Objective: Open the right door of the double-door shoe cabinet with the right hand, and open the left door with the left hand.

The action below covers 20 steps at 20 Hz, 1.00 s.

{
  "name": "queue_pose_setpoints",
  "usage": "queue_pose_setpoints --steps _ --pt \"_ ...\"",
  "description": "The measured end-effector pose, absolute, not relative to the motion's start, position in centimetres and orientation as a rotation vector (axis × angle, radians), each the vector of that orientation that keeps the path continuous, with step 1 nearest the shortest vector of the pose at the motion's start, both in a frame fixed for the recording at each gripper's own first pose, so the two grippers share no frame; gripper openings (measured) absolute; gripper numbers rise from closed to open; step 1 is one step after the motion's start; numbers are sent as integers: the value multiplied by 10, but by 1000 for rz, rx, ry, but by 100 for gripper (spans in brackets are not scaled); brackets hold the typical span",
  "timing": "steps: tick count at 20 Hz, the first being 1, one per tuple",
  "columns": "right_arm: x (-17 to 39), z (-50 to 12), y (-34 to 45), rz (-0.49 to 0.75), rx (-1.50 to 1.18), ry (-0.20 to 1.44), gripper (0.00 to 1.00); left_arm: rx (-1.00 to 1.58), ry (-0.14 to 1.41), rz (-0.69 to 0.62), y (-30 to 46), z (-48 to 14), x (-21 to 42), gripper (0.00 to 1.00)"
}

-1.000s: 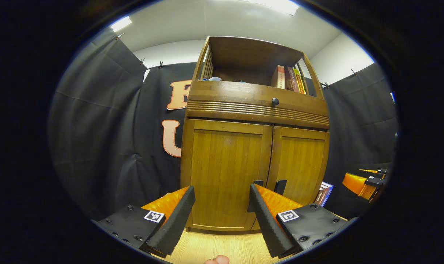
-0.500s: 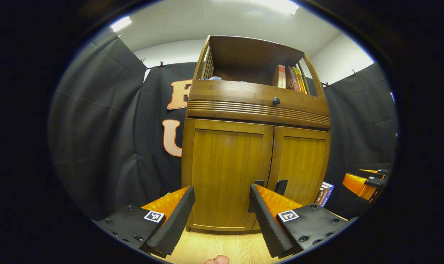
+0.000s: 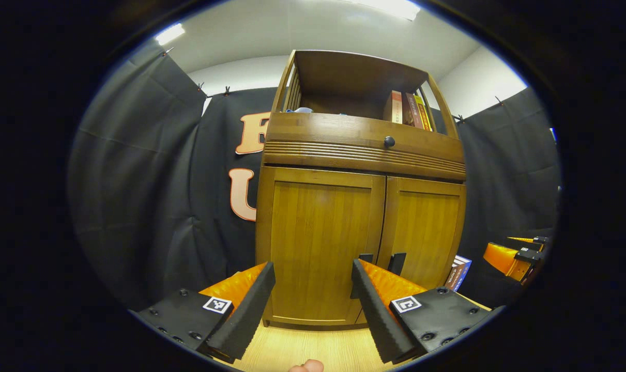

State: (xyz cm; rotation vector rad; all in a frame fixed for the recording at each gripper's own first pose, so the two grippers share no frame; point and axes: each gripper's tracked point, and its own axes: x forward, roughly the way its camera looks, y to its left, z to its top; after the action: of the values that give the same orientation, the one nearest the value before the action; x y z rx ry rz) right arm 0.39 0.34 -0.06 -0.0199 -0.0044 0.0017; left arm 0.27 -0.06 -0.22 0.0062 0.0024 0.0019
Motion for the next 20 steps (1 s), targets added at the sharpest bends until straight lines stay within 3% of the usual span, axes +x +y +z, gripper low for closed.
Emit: queue_pose_setpoints --steps 2,4,20 --pt "4 -1 4 4 -24 -6 94 4 2 5 0 -3 3 98" --pt "4 -1 5 5 -27 -5 94 4 3 7 1 -3 3 94" --pt "52 0 49 107 -72 -26 94 -3 -6 30 2 1 0 94"
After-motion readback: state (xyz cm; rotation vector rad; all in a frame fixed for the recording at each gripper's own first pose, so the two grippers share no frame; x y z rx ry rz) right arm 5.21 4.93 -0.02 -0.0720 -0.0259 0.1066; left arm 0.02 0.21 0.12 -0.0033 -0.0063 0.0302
